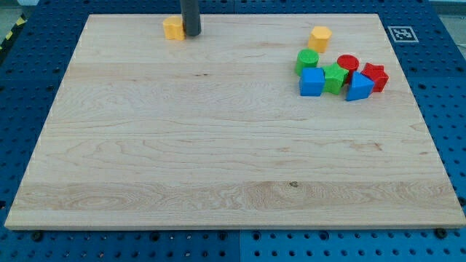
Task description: Slide the yellow hexagon above the green circle
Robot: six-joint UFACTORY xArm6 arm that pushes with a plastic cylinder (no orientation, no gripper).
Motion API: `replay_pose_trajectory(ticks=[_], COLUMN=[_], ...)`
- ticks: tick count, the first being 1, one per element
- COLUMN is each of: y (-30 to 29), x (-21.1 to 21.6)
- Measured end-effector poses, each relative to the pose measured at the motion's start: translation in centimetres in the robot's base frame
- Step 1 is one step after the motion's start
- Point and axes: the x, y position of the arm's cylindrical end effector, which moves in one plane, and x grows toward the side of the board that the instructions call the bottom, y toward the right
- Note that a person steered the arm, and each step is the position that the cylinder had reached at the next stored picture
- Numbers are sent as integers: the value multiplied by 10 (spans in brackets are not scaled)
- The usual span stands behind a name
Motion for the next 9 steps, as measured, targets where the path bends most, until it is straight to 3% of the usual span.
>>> replay_pose_trajectory(ticks=[3,5,6,7,8,9], y=[-27,129,174,284,339,339], x=[0,-48,-49,-46,-21,-14])
